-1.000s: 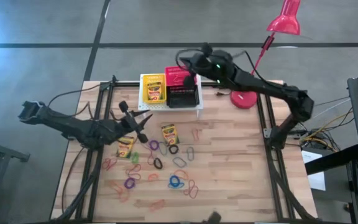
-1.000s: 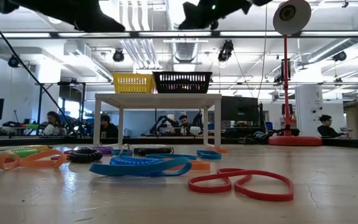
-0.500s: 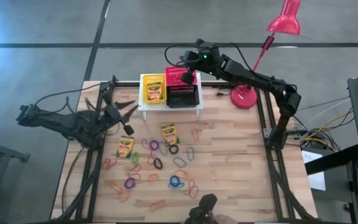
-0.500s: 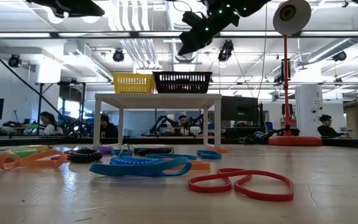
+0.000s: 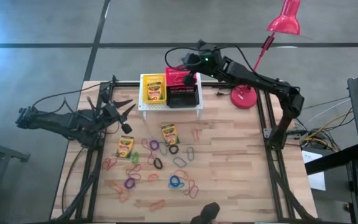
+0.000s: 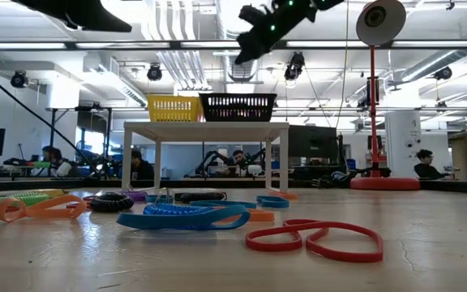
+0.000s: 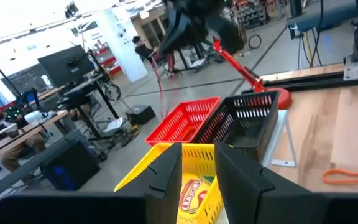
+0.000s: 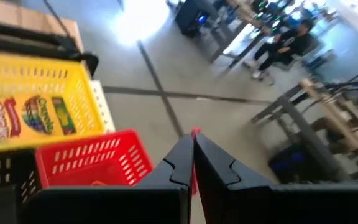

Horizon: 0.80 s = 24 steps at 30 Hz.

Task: Pick & Place Office Desk Supplies
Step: Put the red rubber band into the red bin

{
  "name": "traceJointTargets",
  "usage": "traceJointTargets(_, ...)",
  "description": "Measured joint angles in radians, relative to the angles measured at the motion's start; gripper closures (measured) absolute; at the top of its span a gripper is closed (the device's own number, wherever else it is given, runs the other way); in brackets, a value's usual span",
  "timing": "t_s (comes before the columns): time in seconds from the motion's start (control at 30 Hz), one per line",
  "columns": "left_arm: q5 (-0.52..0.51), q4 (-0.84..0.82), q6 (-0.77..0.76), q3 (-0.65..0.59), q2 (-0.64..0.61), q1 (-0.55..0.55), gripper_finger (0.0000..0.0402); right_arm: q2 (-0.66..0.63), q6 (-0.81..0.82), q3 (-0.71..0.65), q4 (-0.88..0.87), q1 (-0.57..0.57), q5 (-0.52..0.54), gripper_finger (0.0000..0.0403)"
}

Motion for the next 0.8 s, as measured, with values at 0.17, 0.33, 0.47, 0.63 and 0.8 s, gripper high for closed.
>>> traceJointTargets(0.17, 0.0, -0.004, -0.016, -0.01, 0.001, 0.0, 0.0303, -0.022, 0.019, 0.002, -0.006, 0.005, 0.002, 0.0394)
traceJointTargets(0.33, 0.001, -0.023, -0.074, -0.01, 0.006, 0.0, 0.0303, -0.003, 0.051, -0.032, -0.013, -0.001, 0.002, 0.0394)
traceJointTargets(0.47, 0.003, -0.096, -0.161, -0.01, 0.007, 0.0, 0.0303, 0.02, 0.067, -0.06, -0.017, -0.004, 0.002, 0.0394)
traceJointTargets(0.63, 0.012, -0.221, -0.346, -0.01, 0.007, -0.001, 0.0303, 0.03, 0.077, -0.082, -0.019, -0.004, 0.002, 0.0394)
traceJointTargets(0.8, 0.015, -0.303, -0.478, -0.01, 0.007, -0.001, 0.0303, 0.031, 0.174, -0.08, -0.083, -0.004, -0.05, 0.0387)
